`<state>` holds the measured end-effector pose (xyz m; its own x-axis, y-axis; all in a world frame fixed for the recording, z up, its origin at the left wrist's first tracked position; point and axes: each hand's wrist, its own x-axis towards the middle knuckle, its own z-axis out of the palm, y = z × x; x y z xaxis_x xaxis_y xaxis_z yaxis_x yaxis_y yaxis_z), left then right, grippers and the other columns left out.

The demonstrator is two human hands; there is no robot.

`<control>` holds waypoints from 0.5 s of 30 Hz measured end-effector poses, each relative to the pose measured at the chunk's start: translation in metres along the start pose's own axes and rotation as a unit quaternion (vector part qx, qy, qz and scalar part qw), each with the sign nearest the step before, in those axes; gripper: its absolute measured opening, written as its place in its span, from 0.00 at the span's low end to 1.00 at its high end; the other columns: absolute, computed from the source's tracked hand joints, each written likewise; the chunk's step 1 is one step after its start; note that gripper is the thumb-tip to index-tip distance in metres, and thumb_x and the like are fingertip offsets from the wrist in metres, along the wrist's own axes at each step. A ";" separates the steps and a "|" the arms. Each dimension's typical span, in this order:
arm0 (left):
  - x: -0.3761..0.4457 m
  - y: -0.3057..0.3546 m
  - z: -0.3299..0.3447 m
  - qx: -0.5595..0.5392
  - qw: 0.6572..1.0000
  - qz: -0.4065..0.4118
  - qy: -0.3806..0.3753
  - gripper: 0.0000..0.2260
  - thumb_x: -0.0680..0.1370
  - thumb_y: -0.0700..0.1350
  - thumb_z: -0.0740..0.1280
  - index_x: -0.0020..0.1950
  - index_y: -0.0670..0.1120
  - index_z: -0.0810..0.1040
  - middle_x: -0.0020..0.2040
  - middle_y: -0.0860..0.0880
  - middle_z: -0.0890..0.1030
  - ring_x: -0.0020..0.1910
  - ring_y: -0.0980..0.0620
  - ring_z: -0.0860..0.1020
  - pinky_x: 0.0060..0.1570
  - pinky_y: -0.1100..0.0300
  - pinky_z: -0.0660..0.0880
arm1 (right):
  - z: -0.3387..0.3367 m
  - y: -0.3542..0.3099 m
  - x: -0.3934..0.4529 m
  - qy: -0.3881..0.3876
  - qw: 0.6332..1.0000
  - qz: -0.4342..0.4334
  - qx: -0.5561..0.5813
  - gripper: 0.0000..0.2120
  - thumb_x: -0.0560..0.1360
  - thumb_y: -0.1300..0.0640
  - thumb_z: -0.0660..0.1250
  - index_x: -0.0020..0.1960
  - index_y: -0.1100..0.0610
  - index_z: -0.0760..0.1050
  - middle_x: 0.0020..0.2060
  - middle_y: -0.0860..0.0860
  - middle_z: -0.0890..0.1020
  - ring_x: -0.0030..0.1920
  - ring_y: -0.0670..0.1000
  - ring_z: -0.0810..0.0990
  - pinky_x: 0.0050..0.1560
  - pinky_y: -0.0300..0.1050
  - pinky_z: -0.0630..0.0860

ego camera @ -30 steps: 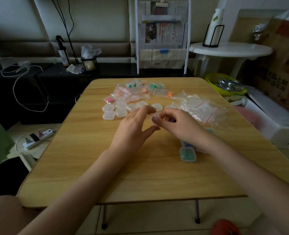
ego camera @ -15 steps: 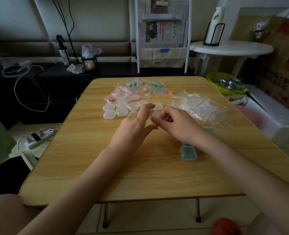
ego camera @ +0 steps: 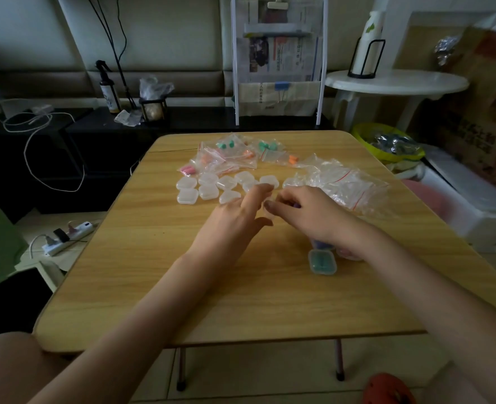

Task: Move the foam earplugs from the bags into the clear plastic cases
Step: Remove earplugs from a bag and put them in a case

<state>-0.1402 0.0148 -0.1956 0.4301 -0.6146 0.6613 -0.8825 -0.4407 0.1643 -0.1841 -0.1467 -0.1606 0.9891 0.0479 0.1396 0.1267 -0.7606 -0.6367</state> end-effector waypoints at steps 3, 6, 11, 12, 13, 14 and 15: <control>0.000 0.000 0.001 -0.014 1.000 -0.023 -0.001 0.26 0.72 0.40 0.73 0.64 0.46 0.63 0.56 0.40 0.81 0.50 0.42 0.82 0.43 0.47 0.81 | -0.002 0.001 0.001 -0.016 1.000 -0.004 0.008 0.17 0.79 0.46 0.60 0.43 0.59 0.76 0.33 0.53 0.75 0.35 0.51 0.73 0.38 0.49 0.69; 0.001 0.002 -0.003 -0.101 0.991 -0.085 0.038 0.23 0.72 0.46 0.73 0.63 0.43 0.70 0.56 0.48 0.81 0.53 0.52 0.80 0.52 0.60 0.78 | -0.002 0.000 0.002 -0.035 0.995 0.013 0.092 0.16 0.81 0.51 0.57 0.38 0.57 0.73 0.31 0.52 0.74 0.31 0.46 0.72 0.36 0.43 0.68; 0.006 0.005 -0.012 -0.389 0.891 -0.232 0.023 0.13 0.74 0.42 0.71 0.58 0.41 0.78 0.49 0.48 0.83 0.48 0.53 0.82 0.49 0.59 0.79 | 0.002 -0.004 0.000 -0.048 0.977 0.035 0.207 0.18 0.82 0.49 0.55 0.40 0.55 0.75 0.31 0.50 0.74 0.29 0.44 0.68 0.29 0.35 0.64; 0.006 0.004 -0.013 -0.441 0.860 -0.257 0.015 0.13 0.75 0.42 0.69 0.58 0.41 0.78 0.50 0.47 0.83 0.48 0.51 0.82 0.48 0.58 0.79 | 0.002 -0.002 0.000 -0.032 0.982 0.018 0.184 0.16 0.81 0.48 0.57 0.42 0.56 0.76 0.31 0.49 0.74 0.30 0.44 0.69 0.31 0.35 0.66; 0.007 0.004 -0.014 -0.477 0.833 -0.280 0.009 0.12 0.76 0.42 0.68 0.59 0.41 0.78 0.51 0.45 0.82 0.49 0.50 0.82 0.48 0.57 0.79 | 0.002 -0.001 0.001 -0.002 0.988 -0.005 0.156 0.14 0.80 0.48 0.59 0.45 0.56 0.76 0.32 0.48 0.75 0.32 0.44 0.70 0.33 0.36 0.68; 0.007 0.003 -0.015 -0.502 0.811 -0.301 0.004 0.11 0.76 0.41 0.67 0.58 0.42 0.79 0.51 0.44 0.82 0.48 0.50 0.81 0.47 0.57 0.79 | 0.001 0.001 0.001 0.035 0.991 -0.028 0.130 0.11 0.78 0.48 0.62 0.46 0.56 0.75 0.34 0.48 0.76 0.33 0.45 0.71 0.36 0.37 0.70; 0.007 0.002 -0.015 -0.524 0.790 -0.318 0.000 0.11 0.77 0.41 0.66 0.57 0.42 0.80 0.51 0.43 0.81 0.47 0.50 0.80 0.47 0.58 0.79 | 0.000 0.001 0.002 0.065 0.991 -0.046 0.110 0.09 0.77 0.48 0.64 0.48 0.54 0.74 0.36 0.49 0.77 0.35 0.45 0.73 0.38 0.37 0.70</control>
<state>-0.1416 0.0195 -0.1798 0.8499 -0.4865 0.2024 -0.1623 0.1236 0.9790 -0.1822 -0.1475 -0.1612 0.9560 0.0158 0.2930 0.2442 -0.5967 -0.7644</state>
